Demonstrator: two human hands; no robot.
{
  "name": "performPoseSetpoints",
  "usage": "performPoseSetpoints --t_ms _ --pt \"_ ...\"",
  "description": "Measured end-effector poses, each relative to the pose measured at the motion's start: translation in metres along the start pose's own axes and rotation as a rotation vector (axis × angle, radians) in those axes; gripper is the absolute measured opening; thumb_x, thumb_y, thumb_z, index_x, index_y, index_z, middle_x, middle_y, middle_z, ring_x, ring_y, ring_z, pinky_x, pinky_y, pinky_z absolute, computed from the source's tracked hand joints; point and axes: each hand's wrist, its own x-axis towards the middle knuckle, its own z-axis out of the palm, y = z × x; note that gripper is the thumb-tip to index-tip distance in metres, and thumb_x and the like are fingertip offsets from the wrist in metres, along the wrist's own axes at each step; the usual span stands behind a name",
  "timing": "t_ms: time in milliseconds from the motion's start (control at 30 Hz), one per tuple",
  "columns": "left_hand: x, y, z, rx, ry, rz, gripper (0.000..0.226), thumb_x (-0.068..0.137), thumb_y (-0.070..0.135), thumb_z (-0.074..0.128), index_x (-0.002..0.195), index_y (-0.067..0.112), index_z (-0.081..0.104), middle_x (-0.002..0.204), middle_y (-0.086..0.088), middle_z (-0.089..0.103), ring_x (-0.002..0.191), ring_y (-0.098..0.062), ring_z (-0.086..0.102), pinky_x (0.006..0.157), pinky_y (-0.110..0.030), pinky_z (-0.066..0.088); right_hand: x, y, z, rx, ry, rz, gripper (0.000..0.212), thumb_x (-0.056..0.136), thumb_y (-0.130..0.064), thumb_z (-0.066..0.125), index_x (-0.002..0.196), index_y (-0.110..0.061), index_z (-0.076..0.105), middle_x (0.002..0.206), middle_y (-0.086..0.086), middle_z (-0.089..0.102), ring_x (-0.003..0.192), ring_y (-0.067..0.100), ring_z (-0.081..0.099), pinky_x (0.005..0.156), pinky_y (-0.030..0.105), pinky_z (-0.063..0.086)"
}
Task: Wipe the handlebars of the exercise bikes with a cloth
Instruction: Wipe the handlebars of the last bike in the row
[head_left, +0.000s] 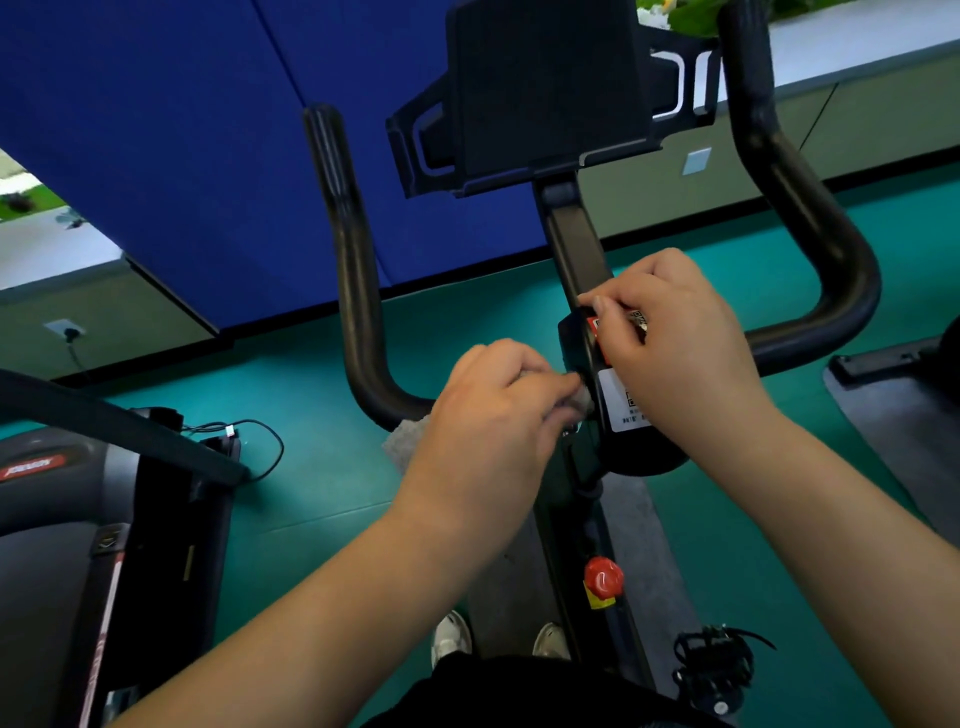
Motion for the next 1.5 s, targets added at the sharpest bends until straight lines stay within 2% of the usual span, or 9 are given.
performPoseSetpoints --t_ms 100,267,400,533,633,733,833,1033,1500 --pt "0.029 0.007 -0.01 -0.039 -0.142 -0.185 0.016 0.089 0.027 0.063 0.097 0.02 0.075 0.089 -0.002 0.065 0.088 -0.02 0.057 0.075 -0.026 0.039 0.001 0.0 -0.001 0.003 -0.008 0.009 0.02 0.092 -0.023 0.052 0.099 -0.019 0.071 0.094 -0.007 0.047 0.089 0.014 0.051 0.074 0.024 0.037" --pt "0.064 -0.004 -0.018 -0.071 -0.422 -0.39 0.016 0.088 0.039 0.064 0.089 0.028 0.075 0.064 0.006 0.061 0.054 -0.007 0.048 0.045 -0.012 0.033 0.0 0.0 -0.001 0.012 -0.004 0.002 0.02 0.092 -0.023 0.052 0.097 -0.019 0.071 0.092 -0.006 0.048 0.088 0.014 0.052 0.073 0.025 0.038" --pt "0.032 0.0 -0.006 -0.011 -0.123 -0.168 0.017 0.087 0.032 0.065 0.102 0.028 0.07 0.089 0.009 0.067 0.087 -0.013 0.059 0.078 -0.023 0.043 0.0 0.0 -0.002 0.007 -0.009 0.008 0.021 0.092 -0.025 0.052 0.099 -0.02 0.071 0.093 -0.008 0.047 0.088 0.012 0.05 0.072 0.025 0.036" --pt "0.005 -0.008 0.005 0.093 0.028 0.042 0.026 0.086 0.035 0.056 0.101 0.02 0.069 0.093 0.005 0.066 0.084 -0.021 0.054 0.077 -0.033 0.04 0.0 0.001 -0.001 0.012 0.003 -0.001 0.019 0.091 -0.023 0.053 0.098 -0.02 0.071 0.092 -0.008 0.047 0.088 0.013 0.052 0.072 0.026 0.037" --pt "0.014 -0.004 0.002 0.052 -0.021 -0.003 0.022 0.088 0.036 0.057 0.095 0.02 0.071 0.089 0.004 0.066 0.083 -0.021 0.055 0.076 -0.033 0.04 -0.001 0.001 -0.001 0.009 0.002 -0.008 0.019 0.091 -0.023 0.053 0.098 -0.02 0.071 0.093 -0.007 0.049 0.089 0.015 0.053 0.073 0.027 0.039" --pt "0.04 -0.009 -0.008 -0.1 -0.239 -0.286 0.012 0.088 0.037 0.063 0.089 0.03 0.072 0.079 0.009 0.063 0.075 -0.011 0.057 0.063 -0.022 0.044 -0.001 0.002 -0.001 0.007 0.002 -0.008 0.02 0.091 -0.024 0.053 0.099 -0.021 0.071 0.094 -0.007 0.049 0.09 0.014 0.053 0.074 0.026 0.039" --pt "0.059 -0.02 -0.014 -0.119 -0.441 -0.352 0.007 0.085 0.038 0.067 0.085 0.033 0.071 0.089 0.009 0.068 0.088 -0.011 0.061 0.071 -0.021 0.043 -0.001 0.001 0.0 0.008 0.013 -0.02 0.019 0.091 -0.022 0.054 0.099 -0.019 0.072 0.092 -0.007 0.048 0.089 0.015 0.053 0.074 0.026 0.039" --pt "0.038 -0.027 -0.029 0.054 -0.432 -0.305 0.012 0.09 0.036 0.059 0.089 0.032 0.071 0.08 0.014 0.063 0.08 -0.007 0.057 0.069 -0.019 0.04 -0.002 0.0 -0.003 0.014 -0.015 -0.02 0.021 0.092 -0.023 0.054 0.103 -0.018 0.072 0.094 -0.008 0.05 0.09 0.013 0.053 0.075 0.023 0.039" --pt "0.037 -0.047 -0.041 -0.115 -0.506 -0.351 0.009 0.085 0.041 0.066 0.089 0.039 0.073 0.085 0.021 0.07 0.08 0.007 0.061 0.071 -0.011 0.047 -0.001 -0.01 -0.003 -0.036 -0.039 -0.036 0.02 0.093 -0.017 0.053 0.1 -0.013 0.071 0.095 -0.005 0.049 0.096 0.02 0.049 0.08 0.025 0.035"
